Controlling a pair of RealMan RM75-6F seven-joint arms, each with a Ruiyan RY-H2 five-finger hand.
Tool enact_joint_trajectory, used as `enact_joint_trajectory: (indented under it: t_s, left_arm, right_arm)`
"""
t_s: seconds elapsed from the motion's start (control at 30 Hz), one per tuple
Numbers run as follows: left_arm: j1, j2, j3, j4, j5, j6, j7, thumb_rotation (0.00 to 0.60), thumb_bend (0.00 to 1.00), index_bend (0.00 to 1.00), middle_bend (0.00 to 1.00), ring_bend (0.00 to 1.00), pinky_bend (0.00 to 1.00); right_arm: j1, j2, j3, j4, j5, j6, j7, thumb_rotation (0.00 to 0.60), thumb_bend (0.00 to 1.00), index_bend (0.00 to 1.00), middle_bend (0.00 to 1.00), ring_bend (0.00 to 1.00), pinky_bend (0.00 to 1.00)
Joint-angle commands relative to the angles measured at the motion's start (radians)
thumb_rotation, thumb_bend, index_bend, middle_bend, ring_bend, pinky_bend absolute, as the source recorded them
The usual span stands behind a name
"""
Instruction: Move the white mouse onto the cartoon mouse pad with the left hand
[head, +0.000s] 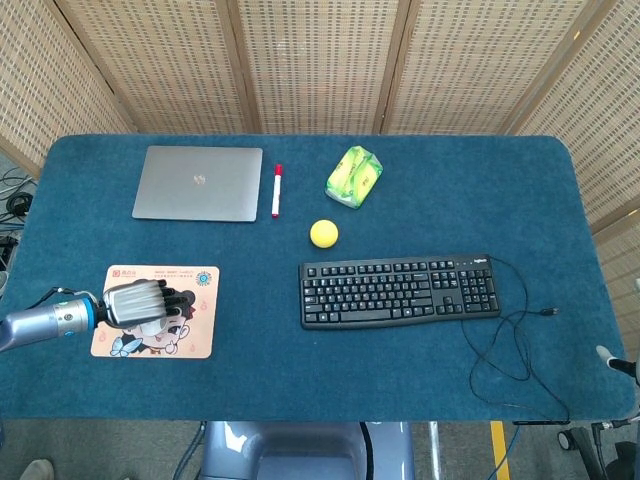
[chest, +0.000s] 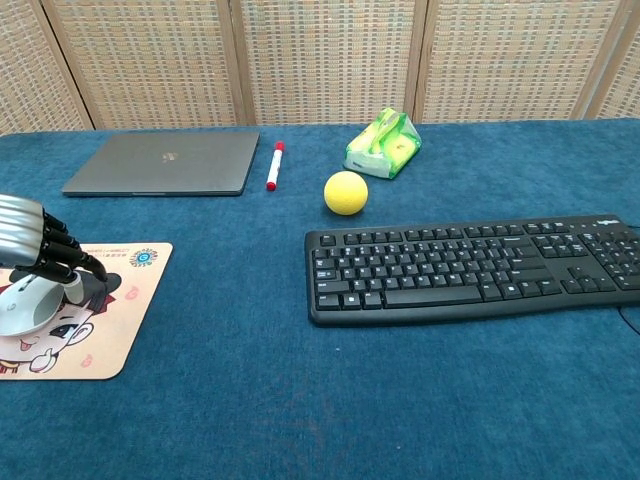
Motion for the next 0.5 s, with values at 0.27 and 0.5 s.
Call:
enact_joint_trajectory:
  t_s: [0.27,0.5]
  left_arm:
    - [0.017,0.065,-0.053,-0.016,-0.06,0.143,-0.024,0.6,0.0,0.18,0.06,0.21,0.41]
    - [0.088,0.14,-0.29,-0.143,-0.313,0.276,-0.168,0.6,0.0,0.06,0.0,0.04,0.28]
  right_arm:
    - [0.002,0.0,-0.006,-0.008,-0.01,-0.003,-0.001,0.6,0.05,0.04,0.0,0.0,0.0]
    - [0.003,0.006,-0.025,-0.028,-0.053,-0.002,0.011,0.6,0.05,0.04,0.0,0.0,0.0]
